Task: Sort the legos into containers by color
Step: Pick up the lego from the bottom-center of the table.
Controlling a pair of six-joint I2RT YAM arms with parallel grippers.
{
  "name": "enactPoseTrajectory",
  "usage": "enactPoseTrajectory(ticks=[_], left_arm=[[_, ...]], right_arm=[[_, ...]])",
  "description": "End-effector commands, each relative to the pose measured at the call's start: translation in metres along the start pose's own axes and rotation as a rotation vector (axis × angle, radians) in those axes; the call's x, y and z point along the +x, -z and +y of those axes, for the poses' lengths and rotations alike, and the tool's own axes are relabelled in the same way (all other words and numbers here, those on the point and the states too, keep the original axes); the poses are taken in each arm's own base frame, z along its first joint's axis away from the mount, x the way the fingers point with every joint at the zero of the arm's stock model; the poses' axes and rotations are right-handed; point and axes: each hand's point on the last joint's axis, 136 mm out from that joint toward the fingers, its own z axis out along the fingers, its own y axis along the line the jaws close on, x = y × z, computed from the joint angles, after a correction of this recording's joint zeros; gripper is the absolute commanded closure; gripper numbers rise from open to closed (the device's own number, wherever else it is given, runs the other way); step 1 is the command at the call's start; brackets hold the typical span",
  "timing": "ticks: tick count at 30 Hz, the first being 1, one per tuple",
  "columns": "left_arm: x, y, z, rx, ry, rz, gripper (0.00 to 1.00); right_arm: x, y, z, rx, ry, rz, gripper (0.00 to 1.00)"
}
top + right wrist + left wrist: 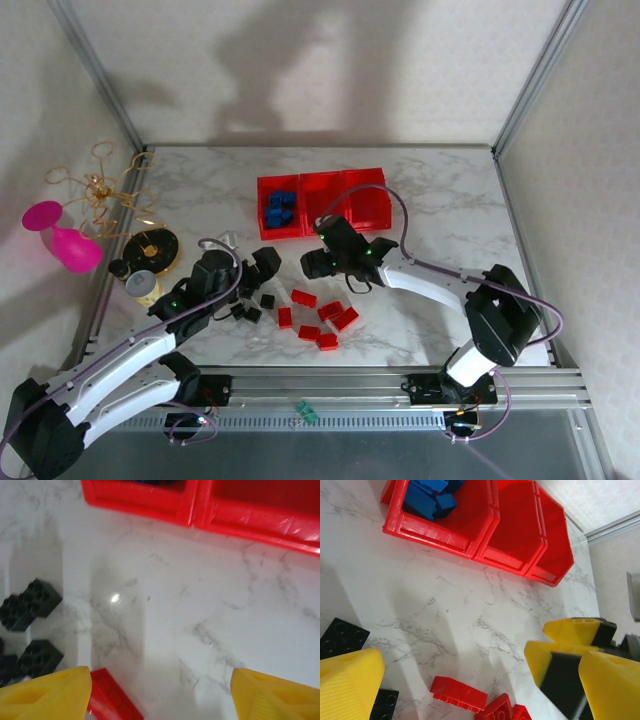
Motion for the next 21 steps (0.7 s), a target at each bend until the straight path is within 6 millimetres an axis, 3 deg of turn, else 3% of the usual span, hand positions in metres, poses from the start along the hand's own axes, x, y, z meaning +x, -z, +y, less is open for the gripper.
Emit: enactPoseTrajectory(ticks=[1,10,16,21], left_arm=[[-0.001,0.004,0.005,-0.009,0.035,-0.028,0.00],[0.002,0.011,0.023,-0.057,0.050,-0.049,0.00],[0.001,0.012,0.028,-0.075,0.052,-0.059,0.00],[0.000,0.013,0.029,-0.081,0.053,-0.068,0.00]], right_arm=[[0.031,0.002,0.012,-0.041,0.064,0.073,0.24],[0.070,-0.013,0.040,-0.093,0.199,0.161,0.20],[0.080,-0.028,0.043,-0.067,0.245,0.193,0.21],[0.084,-0.040,0.034,-0.011,0.277,0.209,0.25]])
